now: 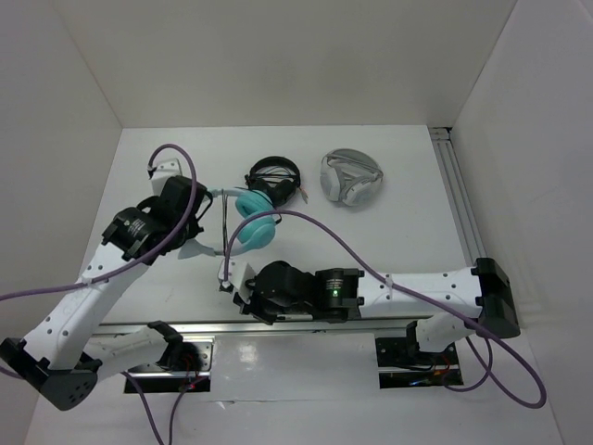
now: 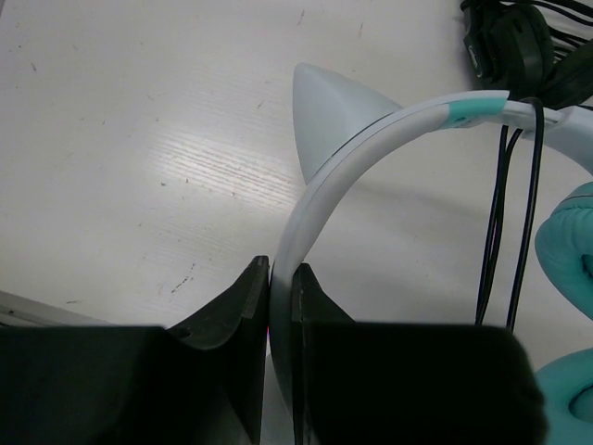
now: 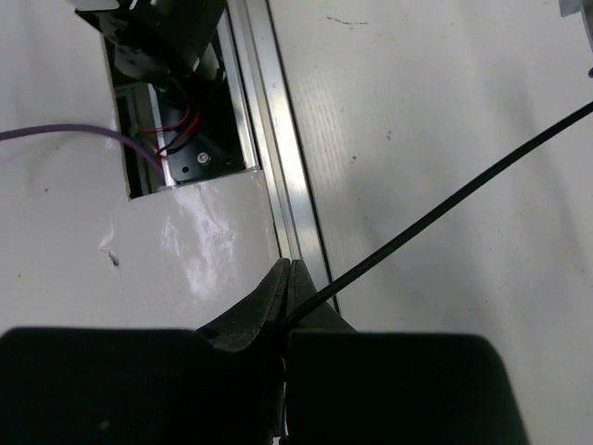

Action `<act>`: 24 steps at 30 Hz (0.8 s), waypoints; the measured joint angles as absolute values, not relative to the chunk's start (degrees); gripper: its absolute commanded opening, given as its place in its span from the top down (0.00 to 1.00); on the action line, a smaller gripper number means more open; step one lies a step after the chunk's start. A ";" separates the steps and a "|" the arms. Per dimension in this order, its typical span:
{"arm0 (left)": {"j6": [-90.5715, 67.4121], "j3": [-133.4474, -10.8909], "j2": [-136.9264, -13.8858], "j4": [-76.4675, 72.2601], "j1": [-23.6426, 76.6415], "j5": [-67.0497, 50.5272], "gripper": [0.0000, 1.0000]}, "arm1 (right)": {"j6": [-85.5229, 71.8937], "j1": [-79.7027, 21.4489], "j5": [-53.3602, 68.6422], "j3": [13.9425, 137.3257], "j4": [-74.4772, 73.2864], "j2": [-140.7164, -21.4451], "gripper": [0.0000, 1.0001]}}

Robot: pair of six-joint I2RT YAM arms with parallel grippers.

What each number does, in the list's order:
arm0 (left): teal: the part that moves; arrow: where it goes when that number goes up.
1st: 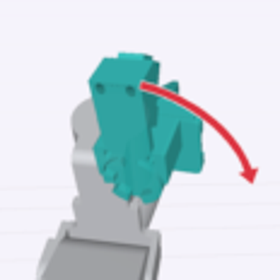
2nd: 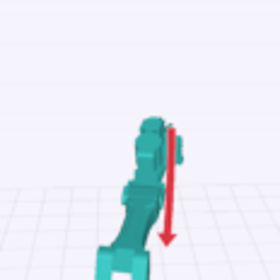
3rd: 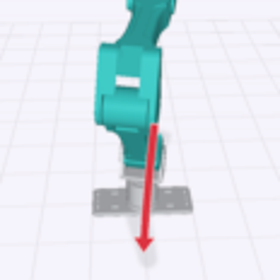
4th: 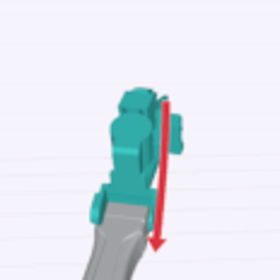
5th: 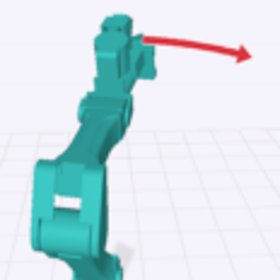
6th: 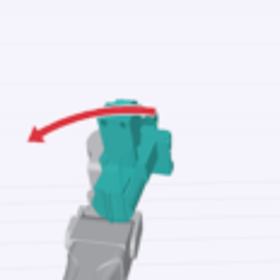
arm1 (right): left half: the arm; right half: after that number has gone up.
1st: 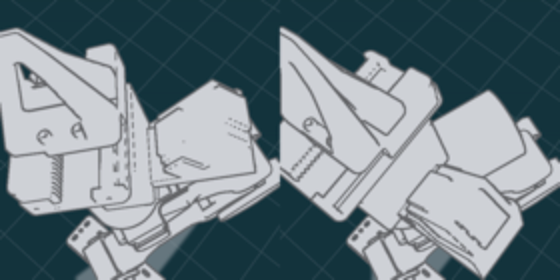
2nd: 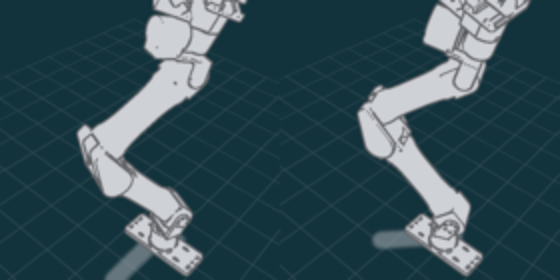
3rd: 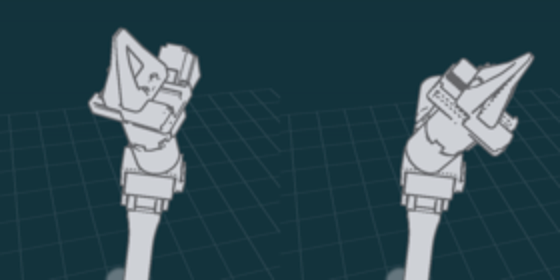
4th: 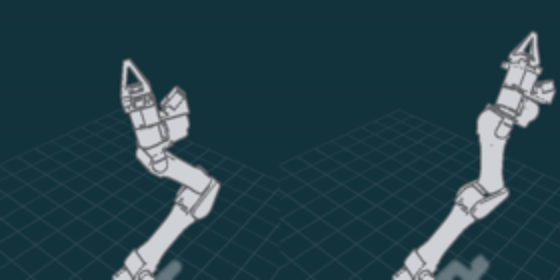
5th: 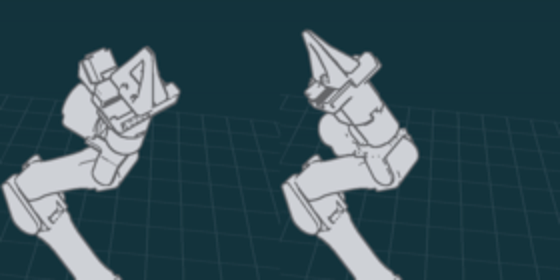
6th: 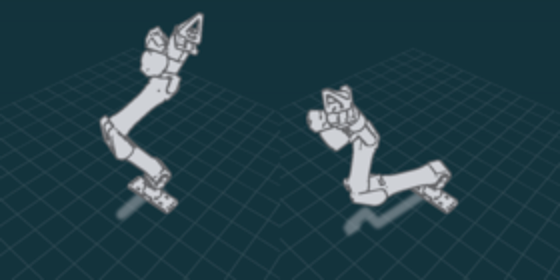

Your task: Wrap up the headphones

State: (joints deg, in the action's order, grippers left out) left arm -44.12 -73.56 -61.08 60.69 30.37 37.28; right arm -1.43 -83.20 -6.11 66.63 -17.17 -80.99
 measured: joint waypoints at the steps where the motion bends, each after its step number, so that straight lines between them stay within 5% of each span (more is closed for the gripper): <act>1: -43.55 -73.60 -60.86 60.51 30.26 36.62 1.00 | -1.06 -83.15 -5.17 66.63 -17.30 -80.79 1.00; 13: -35.88 -65.89 -63.92 56.49 30.74 30.72 1.00 | 3.29 -83.15 -9.91 72.73 -29.04 -80.93 1.00; 24: -24.67 -60.82 -61.34 48.23 47.20 36.21 1.00 | 9.54 -85.03 -26.13 73.54 -36.23 -80.93 0.91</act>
